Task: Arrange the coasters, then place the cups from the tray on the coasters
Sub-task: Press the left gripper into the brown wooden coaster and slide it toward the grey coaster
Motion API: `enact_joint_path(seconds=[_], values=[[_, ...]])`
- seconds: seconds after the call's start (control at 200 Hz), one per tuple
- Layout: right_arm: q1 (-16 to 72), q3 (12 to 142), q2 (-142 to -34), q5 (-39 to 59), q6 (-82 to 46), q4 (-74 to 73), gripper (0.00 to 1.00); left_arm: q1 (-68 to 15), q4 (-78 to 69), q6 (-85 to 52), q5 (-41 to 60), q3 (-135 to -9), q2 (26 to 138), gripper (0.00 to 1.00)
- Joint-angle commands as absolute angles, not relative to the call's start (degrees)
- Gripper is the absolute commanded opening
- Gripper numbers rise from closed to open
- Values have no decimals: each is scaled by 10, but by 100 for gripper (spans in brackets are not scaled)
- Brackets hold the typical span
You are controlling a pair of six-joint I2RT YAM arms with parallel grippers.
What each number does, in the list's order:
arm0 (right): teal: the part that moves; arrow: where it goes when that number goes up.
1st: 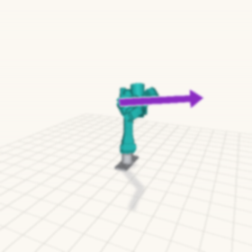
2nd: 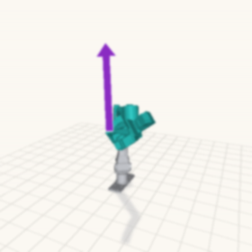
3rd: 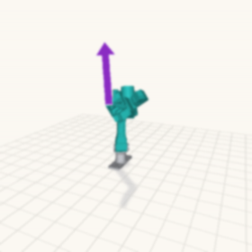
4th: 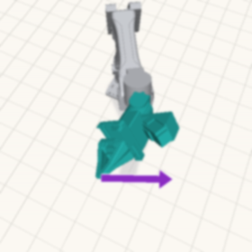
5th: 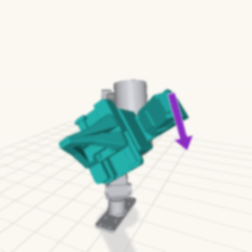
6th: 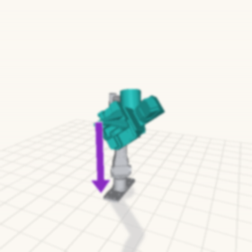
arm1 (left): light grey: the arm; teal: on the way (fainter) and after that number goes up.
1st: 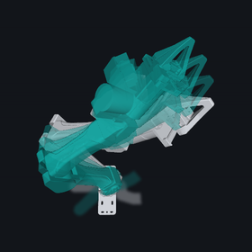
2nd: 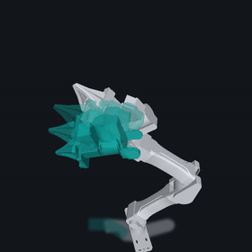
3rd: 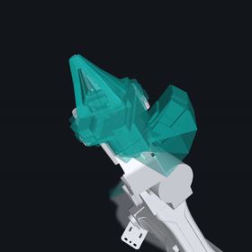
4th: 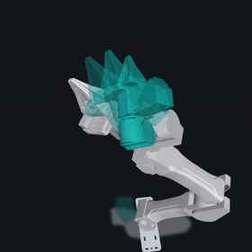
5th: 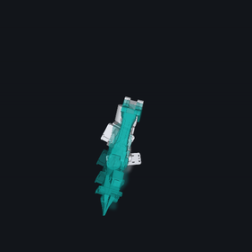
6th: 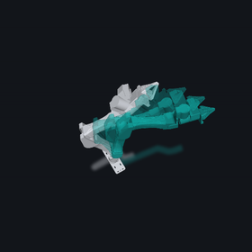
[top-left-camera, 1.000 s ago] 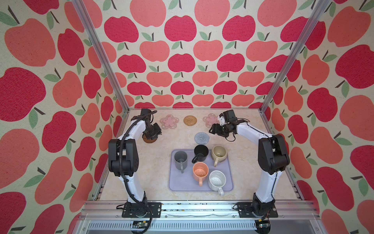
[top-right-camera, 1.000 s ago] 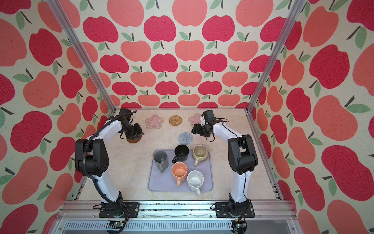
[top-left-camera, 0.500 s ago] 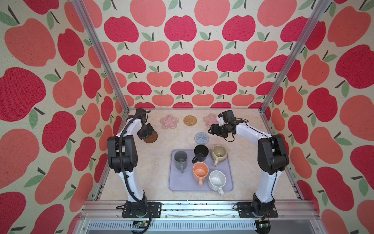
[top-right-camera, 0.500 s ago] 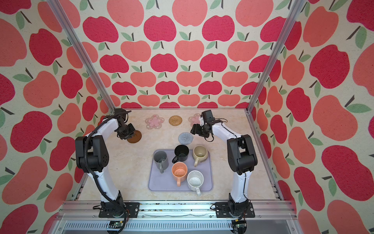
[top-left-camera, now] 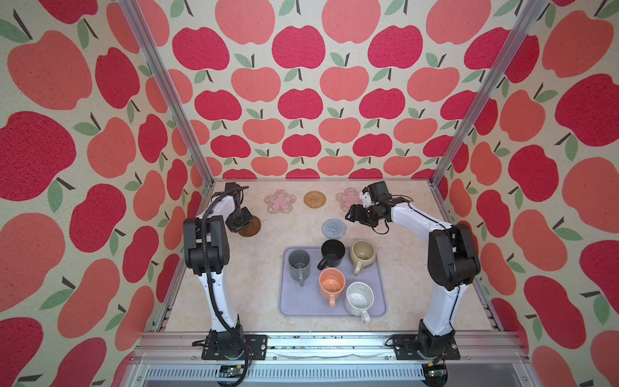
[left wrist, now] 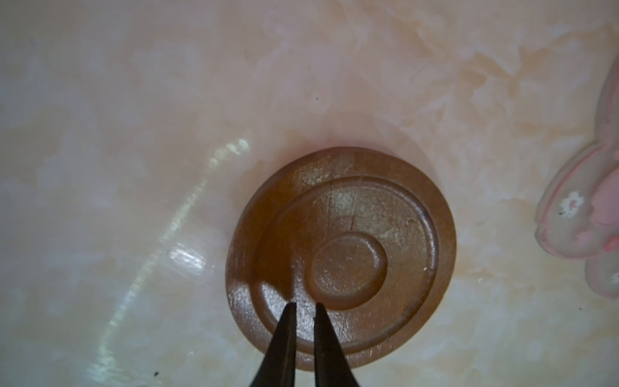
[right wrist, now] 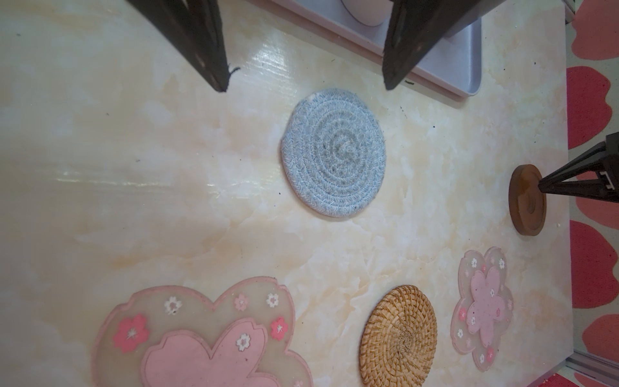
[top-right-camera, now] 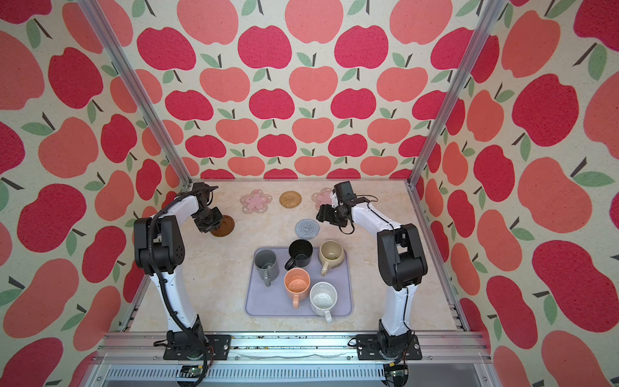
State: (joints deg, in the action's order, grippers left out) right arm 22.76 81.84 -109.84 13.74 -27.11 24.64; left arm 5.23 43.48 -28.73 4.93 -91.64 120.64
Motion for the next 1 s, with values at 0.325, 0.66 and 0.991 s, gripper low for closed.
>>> enact_joint_path(seconds=[0.325,0.66,0.991], values=[[230,825,-1083,127,-255,272,75,49,415,-280,58,-941,1249,13],[230,824,-1085,127,-254,271,75,25,428,-272,67,-945,1274,13],[230,818,-1088,130,-254,268,75,-13,417,-286,95,-887,1249,13]])
